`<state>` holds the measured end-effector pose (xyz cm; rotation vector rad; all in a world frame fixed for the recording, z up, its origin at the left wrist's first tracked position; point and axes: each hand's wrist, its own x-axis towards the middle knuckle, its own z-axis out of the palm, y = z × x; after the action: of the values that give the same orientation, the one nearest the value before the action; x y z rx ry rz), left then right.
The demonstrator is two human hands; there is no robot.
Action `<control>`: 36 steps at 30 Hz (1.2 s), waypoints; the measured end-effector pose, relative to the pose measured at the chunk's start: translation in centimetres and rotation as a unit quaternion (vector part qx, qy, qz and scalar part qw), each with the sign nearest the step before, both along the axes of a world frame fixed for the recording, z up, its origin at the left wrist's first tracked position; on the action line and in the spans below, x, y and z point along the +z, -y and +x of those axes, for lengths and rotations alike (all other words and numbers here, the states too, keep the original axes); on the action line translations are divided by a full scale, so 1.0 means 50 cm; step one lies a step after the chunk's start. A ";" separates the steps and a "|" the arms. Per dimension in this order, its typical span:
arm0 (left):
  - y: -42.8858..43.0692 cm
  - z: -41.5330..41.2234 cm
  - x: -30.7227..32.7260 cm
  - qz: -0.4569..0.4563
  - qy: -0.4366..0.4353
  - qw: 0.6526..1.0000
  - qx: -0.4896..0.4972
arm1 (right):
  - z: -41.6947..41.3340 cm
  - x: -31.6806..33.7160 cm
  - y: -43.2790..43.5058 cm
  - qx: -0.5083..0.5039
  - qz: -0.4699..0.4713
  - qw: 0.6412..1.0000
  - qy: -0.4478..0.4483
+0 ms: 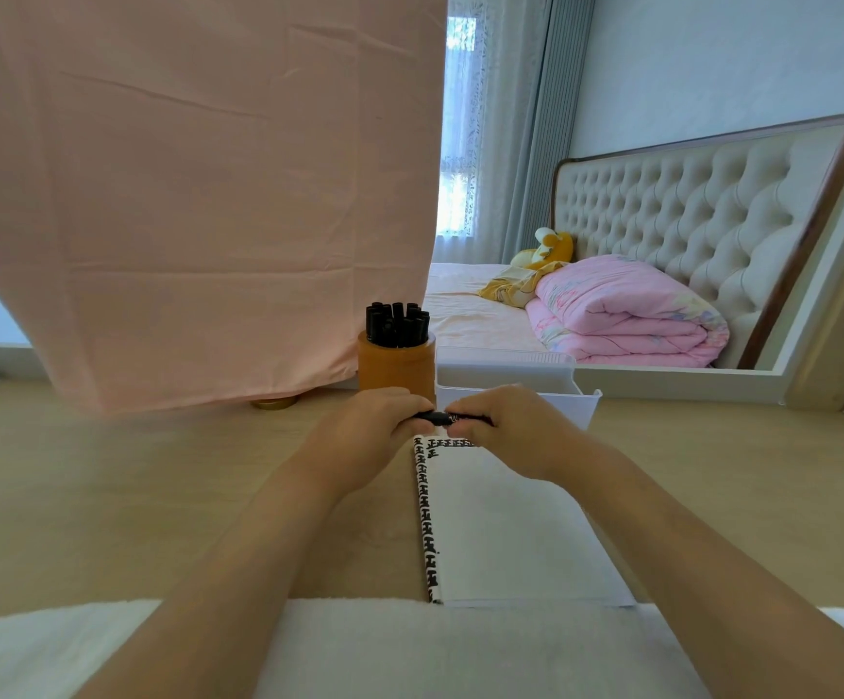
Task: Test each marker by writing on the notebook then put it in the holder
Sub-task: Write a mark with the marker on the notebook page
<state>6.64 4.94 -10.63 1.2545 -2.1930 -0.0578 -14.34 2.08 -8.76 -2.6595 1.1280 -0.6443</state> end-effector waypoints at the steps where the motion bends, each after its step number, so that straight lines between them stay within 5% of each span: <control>1: 0.000 -0.002 0.001 0.011 0.002 1.000 0.002 | -0.001 -0.004 0.002 -0.001 -0.043 0.999 -0.011; 6: -0.001 -0.004 0.001 0.043 -0.024 0.999 0.007 | 0.004 -0.010 0.000 -0.019 -0.131 0.991 -0.019; 11: -0.001 0.000 0.002 0.022 0.000 1.000 0.008 | 0.003 -0.001 -0.005 -0.024 0.027 0.999 0.005; 16: -0.002 -0.004 0.000 0.123 0.015 0.991 0.058 | -0.019 -0.003 0.010 -0.007 -0.111 0.994 0.007; 28: 0.025 0.041 -0.073 0.095 0.022 0.976 0.194 | -0.028 -0.005 0.014 -0.027 0.081 0.989 0.122; 36: 0.024 0.004 -0.069 0.085 -0.014 0.981 0.174 | -0.015 0.025 -0.007 0.037 0.241 0.914 0.324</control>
<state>6.83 3.75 -14.06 1.7067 -1.9469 -0.1237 -15.11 2.43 -7.53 -1.8472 0.8401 -0.9813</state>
